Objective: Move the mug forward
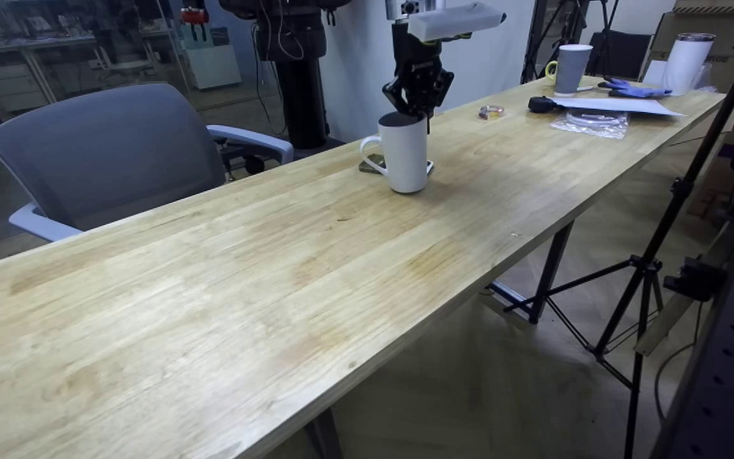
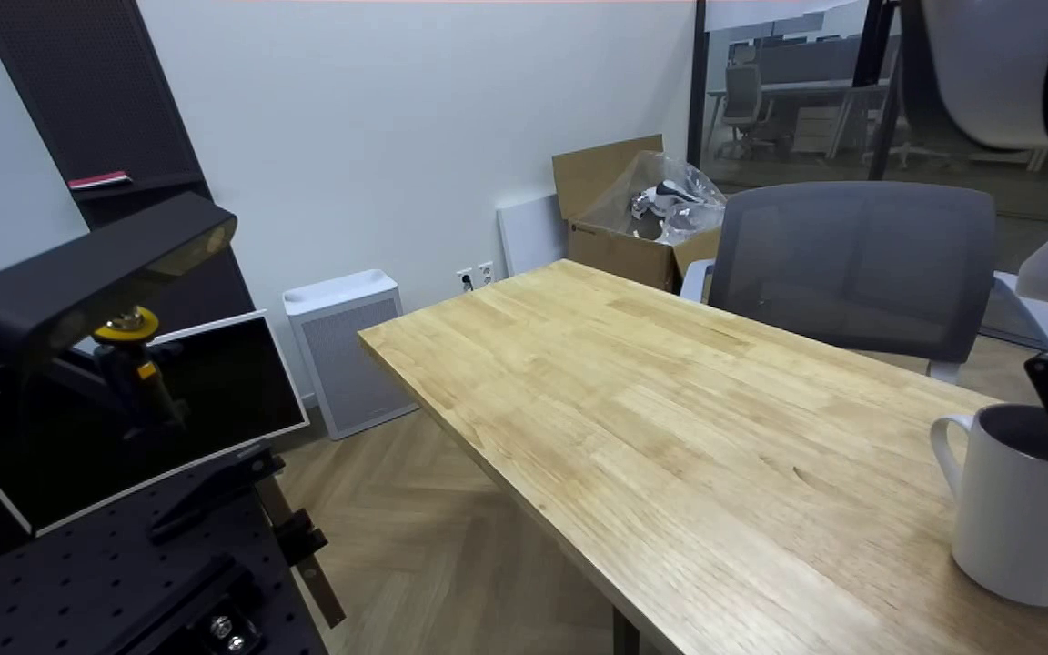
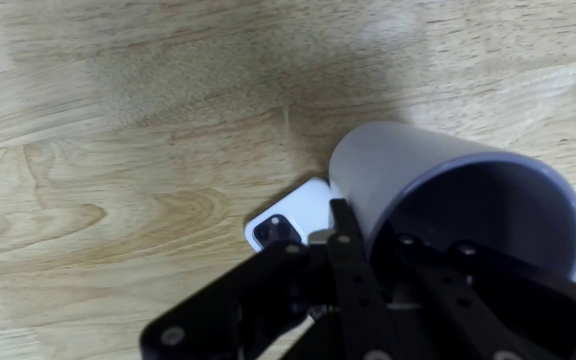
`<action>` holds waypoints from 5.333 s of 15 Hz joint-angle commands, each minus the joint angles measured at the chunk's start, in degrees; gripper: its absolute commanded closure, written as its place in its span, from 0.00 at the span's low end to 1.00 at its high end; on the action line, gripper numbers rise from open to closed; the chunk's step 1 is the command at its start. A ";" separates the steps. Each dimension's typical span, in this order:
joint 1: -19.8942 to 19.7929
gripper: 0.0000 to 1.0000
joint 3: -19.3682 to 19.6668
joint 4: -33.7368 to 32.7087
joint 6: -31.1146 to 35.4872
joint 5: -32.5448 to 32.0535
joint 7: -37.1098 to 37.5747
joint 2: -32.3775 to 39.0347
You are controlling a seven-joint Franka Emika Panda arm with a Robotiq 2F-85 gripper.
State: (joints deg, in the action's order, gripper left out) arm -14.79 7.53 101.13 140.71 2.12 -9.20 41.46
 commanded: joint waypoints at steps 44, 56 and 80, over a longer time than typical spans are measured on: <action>4.84 0.98 -8.41 28.07 4.39 3.33 -10.41 -22.95; 6.66 0.98 -6.89 26.54 7.74 -1.71 -7.94 -17.74; 6.97 0.98 -5.66 24.21 9.76 -3.88 -6.01 -12.89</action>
State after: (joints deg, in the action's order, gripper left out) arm -8.68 1.10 126.50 150.33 -0.39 -17.94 28.33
